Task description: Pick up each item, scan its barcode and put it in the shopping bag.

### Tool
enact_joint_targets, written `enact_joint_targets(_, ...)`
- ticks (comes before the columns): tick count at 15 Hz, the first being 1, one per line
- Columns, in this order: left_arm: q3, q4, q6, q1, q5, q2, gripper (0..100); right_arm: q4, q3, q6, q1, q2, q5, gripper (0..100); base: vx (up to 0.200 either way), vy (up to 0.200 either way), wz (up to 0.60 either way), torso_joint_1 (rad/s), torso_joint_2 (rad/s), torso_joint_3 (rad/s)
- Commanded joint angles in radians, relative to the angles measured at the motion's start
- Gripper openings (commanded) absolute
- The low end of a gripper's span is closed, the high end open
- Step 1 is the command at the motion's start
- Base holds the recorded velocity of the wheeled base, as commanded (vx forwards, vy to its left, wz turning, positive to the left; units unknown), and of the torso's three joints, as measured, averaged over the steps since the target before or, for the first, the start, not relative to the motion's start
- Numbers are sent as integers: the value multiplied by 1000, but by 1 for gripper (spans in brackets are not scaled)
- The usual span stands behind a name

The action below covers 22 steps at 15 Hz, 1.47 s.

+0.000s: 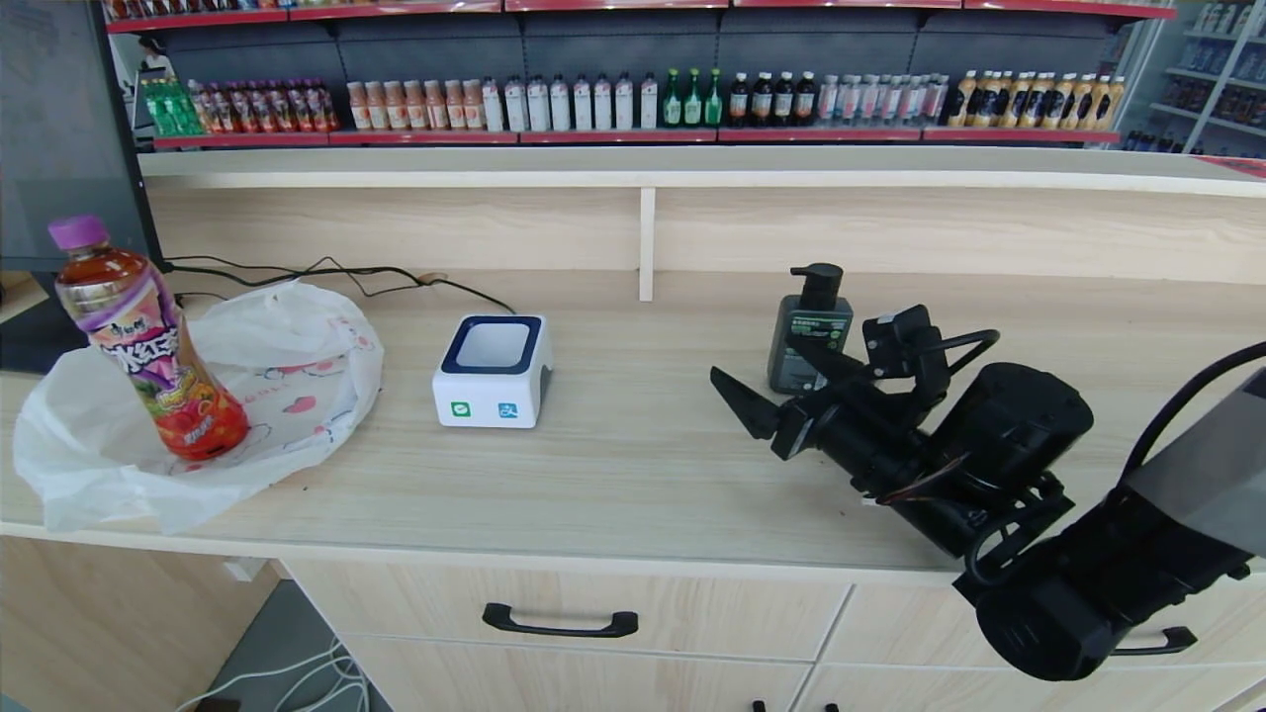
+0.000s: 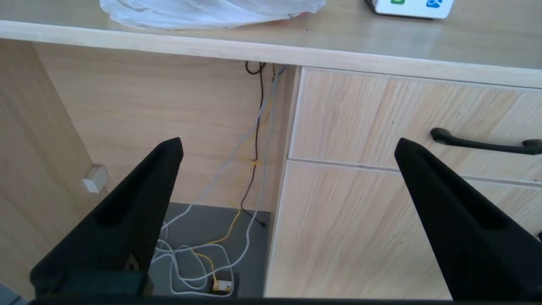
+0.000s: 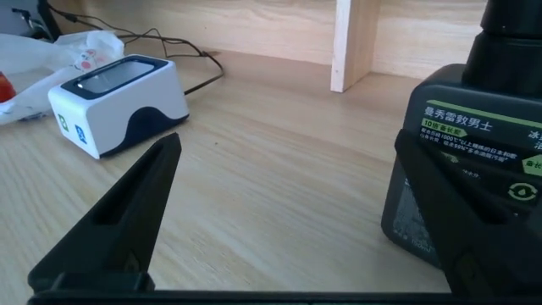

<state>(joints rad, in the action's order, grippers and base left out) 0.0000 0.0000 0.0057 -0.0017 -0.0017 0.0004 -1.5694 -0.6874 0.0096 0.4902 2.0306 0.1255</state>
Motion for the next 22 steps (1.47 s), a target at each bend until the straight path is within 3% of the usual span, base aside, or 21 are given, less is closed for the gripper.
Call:
enact_joint_targets(1, 0, 0, 0, 0, 0, 0, 100, -1, -29, 6, 7, 29, 0, 100, 0, 0, 0, 0, 0, 0)
enact_joint_targets(9, 0, 0, -1, 0, 0, 0, 100, -1, -57, 9, -4, 53, 0, 100, 0, 0, 0, 0, 0, 0)
enact_joint_targets(13, 0, 0, 0, 0, 0, 0, 100, -1, 54, 9, -5, -84, 0, 100, 0, 0, 0, 0, 0, 0)
enact_joint_targets(17, 0, 0, 16, 0, -1, 0, 100, -1, 137, 6, -121, -158, 0, 100, 0, 0, 0, 0, 0, 0)
enact_joint_targets(22, 0, 0, 26, 0, -1, 0, 100, -1, 123, -7, -151, -109, 5, 100, 0, 0, 0, 0, 0, 0)
